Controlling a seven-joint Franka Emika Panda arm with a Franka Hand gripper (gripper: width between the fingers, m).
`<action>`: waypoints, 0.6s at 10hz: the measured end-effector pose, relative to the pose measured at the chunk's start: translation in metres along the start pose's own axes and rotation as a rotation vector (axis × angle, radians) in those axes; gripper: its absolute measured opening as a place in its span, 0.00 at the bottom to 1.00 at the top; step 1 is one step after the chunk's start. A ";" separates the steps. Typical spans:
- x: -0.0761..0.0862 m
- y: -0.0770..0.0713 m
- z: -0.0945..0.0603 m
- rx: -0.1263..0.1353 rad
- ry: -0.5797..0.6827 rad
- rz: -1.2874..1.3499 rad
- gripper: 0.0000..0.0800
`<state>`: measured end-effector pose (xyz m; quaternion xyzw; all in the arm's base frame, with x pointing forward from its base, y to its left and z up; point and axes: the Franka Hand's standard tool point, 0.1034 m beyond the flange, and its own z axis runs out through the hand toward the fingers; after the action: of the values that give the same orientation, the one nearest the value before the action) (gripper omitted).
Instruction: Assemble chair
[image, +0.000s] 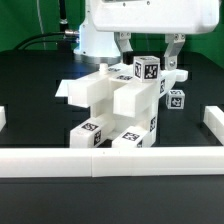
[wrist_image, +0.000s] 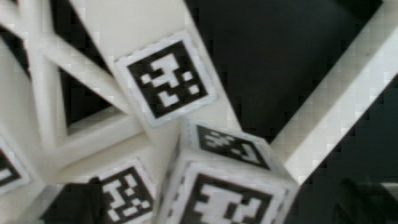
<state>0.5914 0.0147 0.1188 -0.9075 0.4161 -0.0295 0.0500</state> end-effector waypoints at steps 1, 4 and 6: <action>0.000 0.000 0.000 0.000 0.000 -0.086 0.81; -0.003 -0.002 0.000 -0.011 0.004 -0.400 0.81; -0.006 -0.003 0.002 -0.013 0.003 -0.597 0.81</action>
Offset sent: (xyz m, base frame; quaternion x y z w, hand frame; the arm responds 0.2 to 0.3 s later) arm -0.0016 0.0119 0.0042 -0.0065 -0.0086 -0.3053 0.9522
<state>0.5900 0.0216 0.1176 -0.9900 0.1309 -0.0418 0.0326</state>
